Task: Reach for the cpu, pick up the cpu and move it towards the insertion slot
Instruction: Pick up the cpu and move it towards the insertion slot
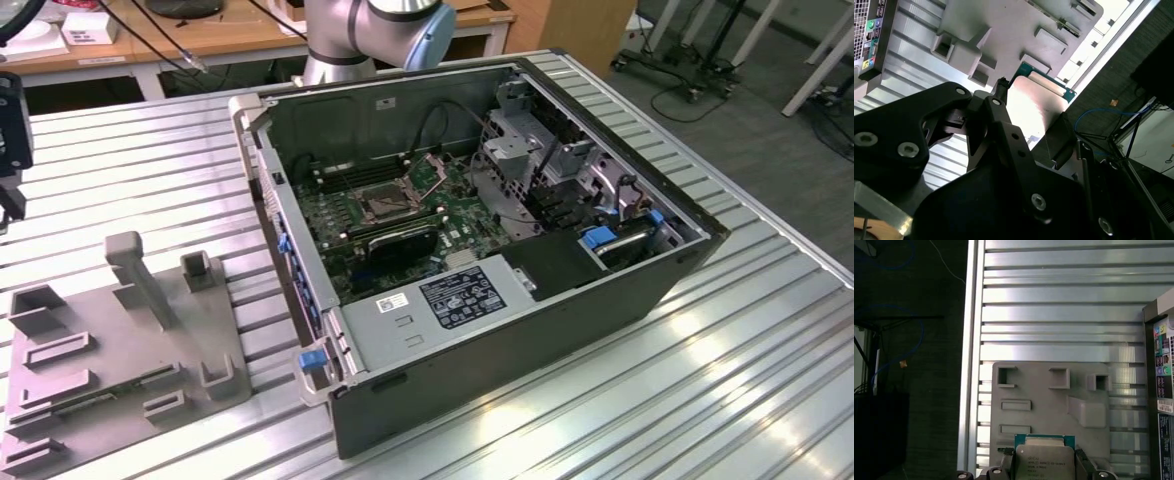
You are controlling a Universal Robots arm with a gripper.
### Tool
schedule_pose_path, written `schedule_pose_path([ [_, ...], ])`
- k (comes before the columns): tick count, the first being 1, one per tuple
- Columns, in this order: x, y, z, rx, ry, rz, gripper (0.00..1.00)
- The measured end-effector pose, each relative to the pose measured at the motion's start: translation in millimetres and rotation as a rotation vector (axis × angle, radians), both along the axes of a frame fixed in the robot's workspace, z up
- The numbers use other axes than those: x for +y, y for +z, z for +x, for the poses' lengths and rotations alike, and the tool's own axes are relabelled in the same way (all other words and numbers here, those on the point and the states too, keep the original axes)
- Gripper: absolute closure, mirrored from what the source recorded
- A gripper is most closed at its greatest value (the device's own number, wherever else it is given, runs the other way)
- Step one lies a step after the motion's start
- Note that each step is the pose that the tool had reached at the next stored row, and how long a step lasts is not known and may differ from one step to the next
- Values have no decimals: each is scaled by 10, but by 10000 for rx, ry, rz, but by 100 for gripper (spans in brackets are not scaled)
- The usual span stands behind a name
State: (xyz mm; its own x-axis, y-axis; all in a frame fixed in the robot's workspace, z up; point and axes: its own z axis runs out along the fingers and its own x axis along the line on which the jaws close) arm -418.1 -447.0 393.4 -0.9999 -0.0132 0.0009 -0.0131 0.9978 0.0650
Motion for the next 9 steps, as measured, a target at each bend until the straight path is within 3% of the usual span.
schedule_pose_path([
  [9,0,-1,18,-1,0,2,45],
])
